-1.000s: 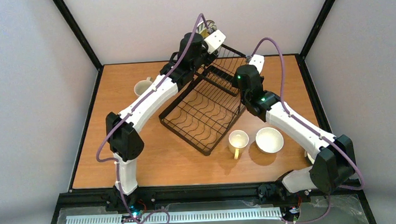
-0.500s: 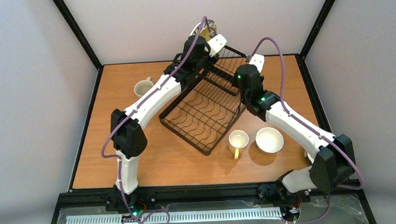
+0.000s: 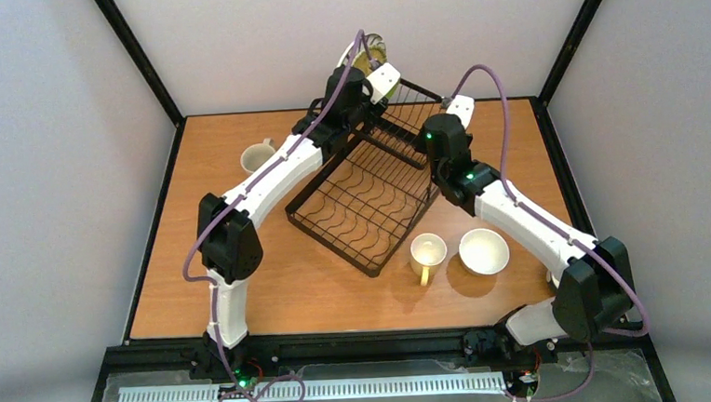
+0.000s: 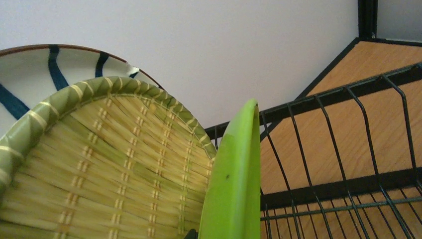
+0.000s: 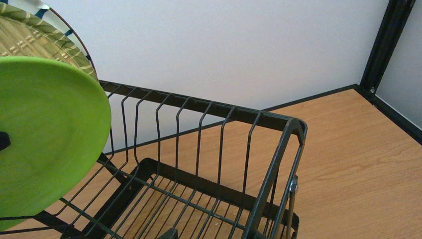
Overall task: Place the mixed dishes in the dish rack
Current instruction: Insert the plate into the dish rack.
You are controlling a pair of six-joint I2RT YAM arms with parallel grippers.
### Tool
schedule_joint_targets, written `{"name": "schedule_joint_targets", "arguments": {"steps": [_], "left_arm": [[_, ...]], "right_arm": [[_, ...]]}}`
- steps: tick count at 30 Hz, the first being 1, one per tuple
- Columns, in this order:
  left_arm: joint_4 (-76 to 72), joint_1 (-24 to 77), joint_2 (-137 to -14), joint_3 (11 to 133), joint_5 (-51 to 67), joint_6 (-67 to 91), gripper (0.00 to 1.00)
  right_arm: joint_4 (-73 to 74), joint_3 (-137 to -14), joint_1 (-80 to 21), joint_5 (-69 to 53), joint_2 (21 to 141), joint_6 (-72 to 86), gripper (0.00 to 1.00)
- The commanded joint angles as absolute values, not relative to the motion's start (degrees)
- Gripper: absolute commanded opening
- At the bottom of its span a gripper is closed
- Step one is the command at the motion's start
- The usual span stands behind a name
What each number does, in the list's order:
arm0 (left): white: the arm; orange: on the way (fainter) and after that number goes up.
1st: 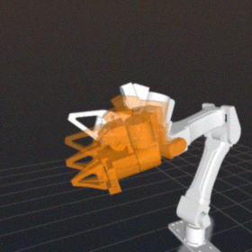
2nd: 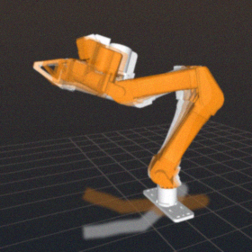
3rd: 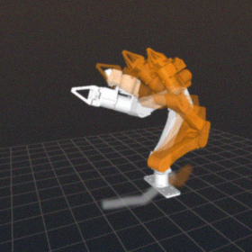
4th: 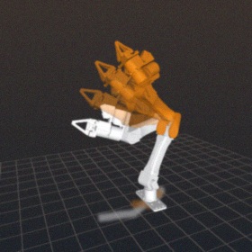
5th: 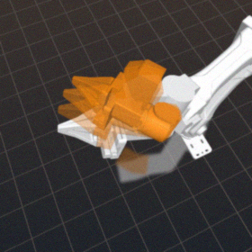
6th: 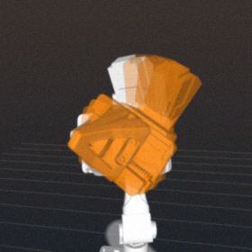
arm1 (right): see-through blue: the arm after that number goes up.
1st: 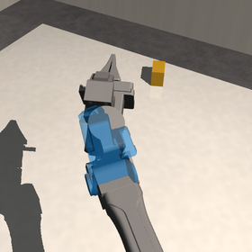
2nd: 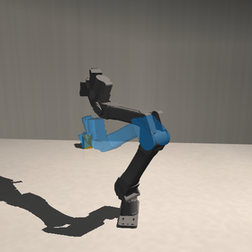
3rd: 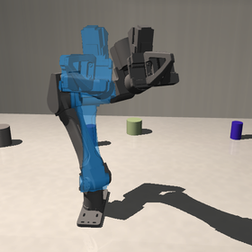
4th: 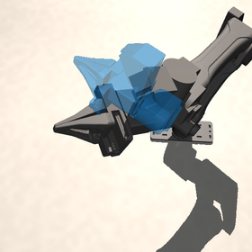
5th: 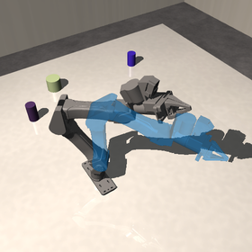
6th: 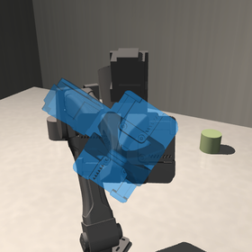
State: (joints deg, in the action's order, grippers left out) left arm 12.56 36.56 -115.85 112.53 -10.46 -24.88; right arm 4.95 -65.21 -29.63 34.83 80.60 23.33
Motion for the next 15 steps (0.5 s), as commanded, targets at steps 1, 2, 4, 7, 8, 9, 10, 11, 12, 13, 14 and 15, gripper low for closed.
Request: {"name": "schedule_joint_targets", "arguments": {"steps": [1, 2, 4, 7, 8, 9, 10, 11, 12, 13, 14, 15], "left_arm": [[8.19, 35.64, -114.35, 110.72, -10.51, -23.36, 0.00], [8.02, 35.66, -114.08, 110.44, -10.39, -23.18, 0.00], [7.84, 35.65, -113.62, 110.03, -10.38, -22.75, 0.00], [7.13, 35.62, -112.40, 108.84, -10.49, -21.73, 0.00], [6.74, 35.66, -111.93, 108.32, -10.65, -21.34, 0.00], [6.35, 35.60, -111.36, 107.88, -10.85, -21.01, 0.00], [5.88, 35.67, -110.85, 107.42, -11.00, -20.70, 0.00], [5.58, 35.64, -110.43, 107.10, -11.39, -20.51, 0.00], [5.25, 35.68, -110.11, 106.90, -11.88, -20.24, 0.00], [5.01, 35.61, -109.77, 106.78, -12.22, -20.08, 0.00], [4.93, 35.60, -109.61, 106.72, -12.44, -20.04, 0.00], [4.88, 35.62, -109.52, 106.76, -12.69, -20.00, 0.00]], "right_arm": [[6.75, -64.82, -29.09, 33.49, 83.91, 23.60, 0.79], [6.84, -64.85, -29.09, 33.42, 84.10, 23.64, 0.79], [6.93, -64.78, -29.09, 33.32, 84.19, 23.81, 0.79], [6.98, -64.86, -29.09, 33.05, 84.29, 23.99, 0.79], [7.04, -64.93, -29.08, 32.99, 84.30, 23.99, 0.79], [7.08, -65.07, -29.08, 32.92, 84.33, 23.99, 0.79], [7.18, -65.19, -29.08, 32.88, 84.33, 24.07, 0.79], [7.24, -65.33, -29.08, 32.83, 84.31, 24.07, 0.79], [7.32, -65.45, -29.09, 32.82, 84.21, 24.08, 0.79], [7.45, -65.54, -29.05, 32.82, 84.17, 24.13, 0.79], [7.49, -65.56, -29.05, 32.74, 84.12, 24.18, 0.79], [7.55, -65.57, -29.09, 32.73, 83.99, 24.17, 0.79]]}}
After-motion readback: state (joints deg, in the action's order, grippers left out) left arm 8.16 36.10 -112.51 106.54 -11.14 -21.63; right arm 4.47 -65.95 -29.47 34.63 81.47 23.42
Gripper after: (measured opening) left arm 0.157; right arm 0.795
